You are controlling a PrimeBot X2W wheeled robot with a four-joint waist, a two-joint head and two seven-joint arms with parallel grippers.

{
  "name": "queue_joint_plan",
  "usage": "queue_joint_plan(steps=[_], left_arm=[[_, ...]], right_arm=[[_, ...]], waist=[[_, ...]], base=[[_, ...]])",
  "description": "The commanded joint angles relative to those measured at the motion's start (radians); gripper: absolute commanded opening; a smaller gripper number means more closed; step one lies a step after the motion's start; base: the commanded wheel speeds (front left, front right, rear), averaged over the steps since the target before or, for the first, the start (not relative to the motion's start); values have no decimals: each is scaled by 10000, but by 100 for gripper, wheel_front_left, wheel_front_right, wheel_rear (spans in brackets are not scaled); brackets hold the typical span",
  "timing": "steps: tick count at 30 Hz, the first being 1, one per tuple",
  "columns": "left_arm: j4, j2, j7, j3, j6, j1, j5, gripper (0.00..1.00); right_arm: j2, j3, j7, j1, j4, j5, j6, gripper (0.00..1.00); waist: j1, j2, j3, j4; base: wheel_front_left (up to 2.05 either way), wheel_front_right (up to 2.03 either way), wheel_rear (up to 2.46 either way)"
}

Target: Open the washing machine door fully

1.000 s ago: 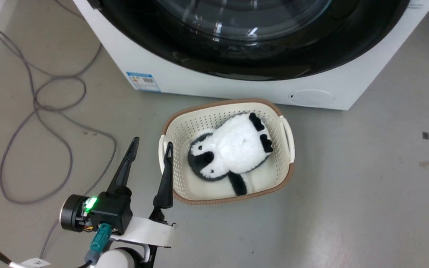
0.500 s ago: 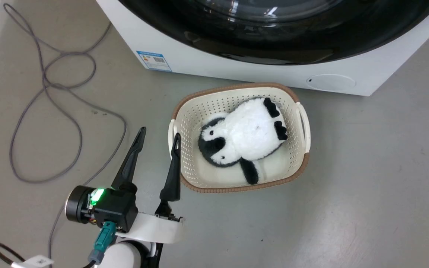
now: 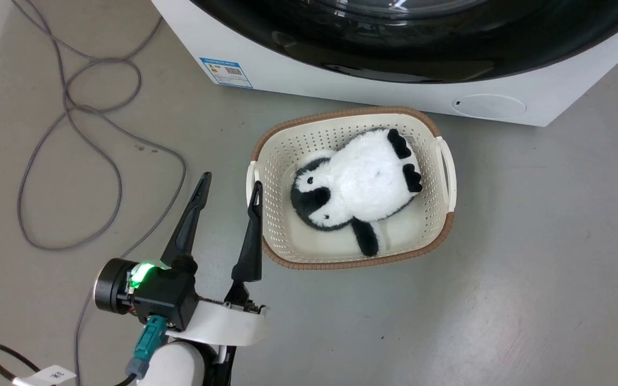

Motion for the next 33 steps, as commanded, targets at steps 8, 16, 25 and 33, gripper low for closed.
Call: queue_joint_plan(steps=[8,16,25,33], left_arm=[[36,14,-55,-18,0,64,-42,100],[84,14,-55,-88,-13,107,-47,100],[191,14,-55,-3,-85,302,11,100],[382,14,-55,49,-116,545,-47,100]], right_arm=[[377,-233,819,504,-251,-242,-4,0],[844,-1071,1147,793,-404,-270,-4,0],[1200,-1352,1677,1656,-795,-865,-4,0],[1749,-1683,2105,2929,-1459,-977,-4,0]], waist=[[-1,0,-172,40],[-1,0,-402,76],[-1,0,-807,134],[-1,0,-1738,178]], base=[[0,0,0],[0,0,0],[0,0,0],[0,0,0]])
